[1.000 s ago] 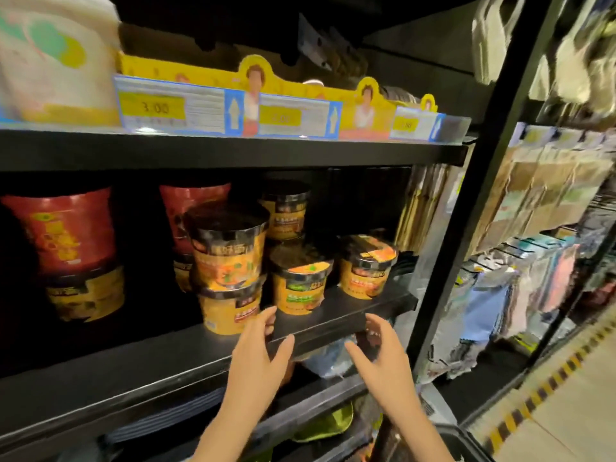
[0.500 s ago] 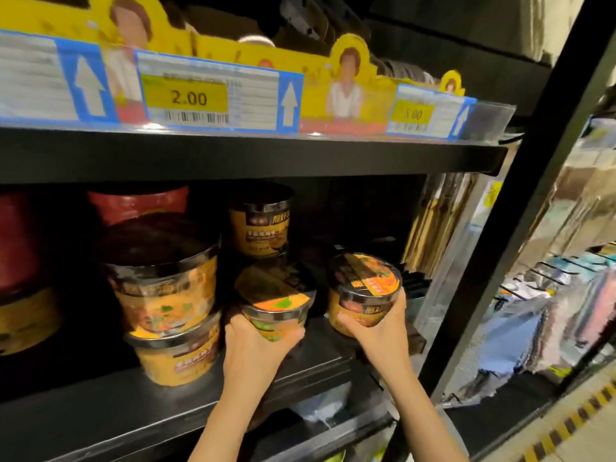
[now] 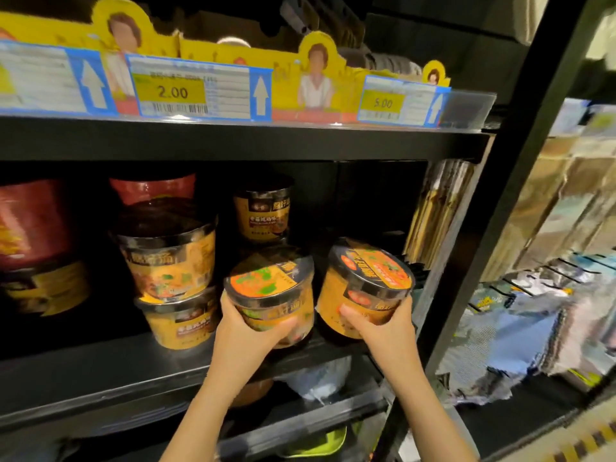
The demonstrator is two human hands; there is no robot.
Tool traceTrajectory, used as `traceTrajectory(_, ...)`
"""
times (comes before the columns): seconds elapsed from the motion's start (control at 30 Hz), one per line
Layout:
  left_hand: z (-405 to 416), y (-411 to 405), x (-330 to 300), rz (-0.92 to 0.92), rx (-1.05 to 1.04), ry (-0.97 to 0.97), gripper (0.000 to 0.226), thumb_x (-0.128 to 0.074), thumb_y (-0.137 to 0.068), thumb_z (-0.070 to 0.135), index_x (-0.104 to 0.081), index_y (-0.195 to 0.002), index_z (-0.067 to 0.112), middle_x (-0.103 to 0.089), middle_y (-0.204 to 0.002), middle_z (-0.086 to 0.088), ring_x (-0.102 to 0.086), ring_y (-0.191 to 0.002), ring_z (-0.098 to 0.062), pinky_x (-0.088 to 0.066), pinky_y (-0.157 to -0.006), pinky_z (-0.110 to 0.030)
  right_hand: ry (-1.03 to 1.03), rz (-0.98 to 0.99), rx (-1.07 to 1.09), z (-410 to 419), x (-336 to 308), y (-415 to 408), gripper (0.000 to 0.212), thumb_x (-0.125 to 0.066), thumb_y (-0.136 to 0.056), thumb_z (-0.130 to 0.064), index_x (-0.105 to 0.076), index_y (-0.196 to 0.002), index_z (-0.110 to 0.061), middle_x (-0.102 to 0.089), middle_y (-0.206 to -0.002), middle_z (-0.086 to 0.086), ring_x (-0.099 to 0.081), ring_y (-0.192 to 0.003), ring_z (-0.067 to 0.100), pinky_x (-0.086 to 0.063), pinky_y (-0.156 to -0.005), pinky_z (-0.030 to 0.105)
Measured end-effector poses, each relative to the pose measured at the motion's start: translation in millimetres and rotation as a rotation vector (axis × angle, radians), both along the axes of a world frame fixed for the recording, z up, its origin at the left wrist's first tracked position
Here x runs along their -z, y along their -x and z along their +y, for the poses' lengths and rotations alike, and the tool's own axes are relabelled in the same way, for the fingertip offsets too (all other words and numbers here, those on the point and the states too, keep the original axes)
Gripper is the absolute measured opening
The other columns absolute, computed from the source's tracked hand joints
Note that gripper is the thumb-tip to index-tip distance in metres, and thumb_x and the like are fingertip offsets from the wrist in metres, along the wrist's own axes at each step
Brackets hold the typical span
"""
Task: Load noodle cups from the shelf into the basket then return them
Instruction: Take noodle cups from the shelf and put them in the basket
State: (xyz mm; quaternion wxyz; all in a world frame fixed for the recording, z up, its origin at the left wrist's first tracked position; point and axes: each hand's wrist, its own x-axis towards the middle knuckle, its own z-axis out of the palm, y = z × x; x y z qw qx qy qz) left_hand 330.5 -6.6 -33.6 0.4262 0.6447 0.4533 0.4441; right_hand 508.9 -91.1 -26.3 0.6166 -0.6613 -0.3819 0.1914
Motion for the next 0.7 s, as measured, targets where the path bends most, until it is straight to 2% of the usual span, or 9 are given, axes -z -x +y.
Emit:
traceTrajectory(0.1,-29.3,8.1,-0.4,-0.083,0.032,0.005,0.103,-0.084,-0.061,0.021,-0.022,-0.142,0.024,-0.045,-0.12,0.011,-0.047,-0.108,-0.01,-0.037,-0.091,-0.026,-0.042,0.032,-0.021,-37.6,-6.4,9.0,0.096,-0.084,-0.055,-0.045,-0.028,-0.133,-0.036,-0.047,-0.115,-0.024,-0.05,-0.109,0.005,-0.04,-0.095,0.026)
traceTrajectory(0.17,-49.9,11.6,3.9,-0.127,0.056,0.037,0.096,-0.083,-0.062,0.016,-0.026,-0.139,0.025,-0.047,-0.115,0.012,-0.048,-0.105,-0.01,-0.038,-0.092,-0.028,-0.036,0.063,-0.009,-63.1,-5.7,12.1,0.107,-0.086,-0.046,-0.057,-0.03,-0.135,-0.034,-0.049,-0.124,-0.018,-0.051,-0.114,0.007,-0.041,-0.1,0.032)
traceTrajectory(0.3,-88.6,8.3,17.5,-0.188,0.13,0.109,0.088,-0.085,-0.059,0.013,-0.034,-0.13,0.026,-0.052,-0.107,0.018,-0.053,-0.103,-0.012,-0.041,-0.095,-0.033,-0.054,0.164,0.059,-115.1,3.3,11.5,0.106,-0.079,-0.038,-0.051,-0.04,-0.133,-0.025,-0.058,-0.122,-0.01,-0.057,-0.108,0.003,-0.044,-0.098,0.032)
traceTrajectory(0.37,-107.4,0.1,24.0,-0.211,0.198,0.139,0.092,-0.09,-0.05,0.022,-0.036,-0.123,0.032,-0.052,-0.108,0.02,-0.055,-0.1,-0.005,-0.043,-0.092,-0.03,-0.073,0.228,0.126,-139.3,12.3,9.0,0.096,-0.085,-0.046,-0.041,-0.042,-0.129,-0.024,-0.06,-0.116,-0.009,-0.061,-0.098,-0.003,-0.049,-0.091,0.027)
traceTrajectory(0.4,-114.4,-5.0,27.4,-0.216,0.235,0.158,0.092,-0.09,-0.042,0.03,-0.037,-0.117,0.036,-0.053,-0.109,0.02,-0.057,-0.098,0.0,-0.045,-0.088,-0.026,-0.092,0.265,0.154,-150.0,18.5,6.9,0.085,-0.088,-0.056,-0.026,-0.043,-0.127,-0.022,-0.06,-0.111,-0.009,-0.062,-0.088,-0.009,-0.052,-0.081,0.02)
traceTrajectory(0.5,-130.9,-21.2,40.3,-0.267,0.353,0.26,0.086,-0.084,-0.031,0.026,-0.042,-0.105,0.036,-0.058,-0.105,0.015,-0.062,-0.083,0.01,-0.049,-0.067,-0.011,-0.095,0.369,0.301,-179.1,37.4,1.3,0.062,-0.07,-0.072,0.012,-0.044,-0.124,-0.011,-0.061,-0.1,-0.004,-0.063,-0.067,-0.013,-0.048,-0.056,0.006)
traceTrajectory(0.57,-138.8,-35.5,52.6,-0.276,0.442,0.357,0.091,-0.083,-0.024,0.025,-0.045,-0.106,0.031,-0.062,-0.104,0.01,-0.065,-0.085,0.004,-0.051,-0.065,-0.013,-0.085,0.402,0.401,-199.7,51.9,-1.1,0.06,-0.066,-0.072,0.016,-0.043,-0.121,-0.011,-0.062,-0.097,-0.002,-0.063,-0.064,-0.011,-0.048,-0.052,0.007)
traceTrajectory(0.63,-146.0,-51.0,70.1,-0.266,0.528,0.4,0.099,-0.083,-0.023,0.018,-0.047,-0.115,0.025,-0.065,-0.108,0.0,-0.066,-0.093,-0.007,-0.055,-0.076,-0.023,-0.062,0.423,0.525,-218.3,69.8,-1.9,0.062,-0.07,-0.072,0.011,-0.043,-0.122,-0.014,-0.061,-0.093,-0.006,-0.064,-0.065,-0.008,-0.049,-0.053,0.009)
traceTrajectory(0.7,-152.8,-64.1,89.0,-0.182,0.587,0.375,0.099,-0.087,-0.025,0.016,-0.048,-0.116,0.018,-0.067,-0.104,0.0,-0.066,-0.087,0.001,-0.053,-0.074,-0.016,-0.046,0.444,0.651,-237.5,92.3,-0.8,0.063,-0.072,-0.071,0.008,-0.043,-0.123,-0.014,-0.062,-0.091,-0.006,-0.064,-0.067,-0.001,-0.05,-0.055,0.012)
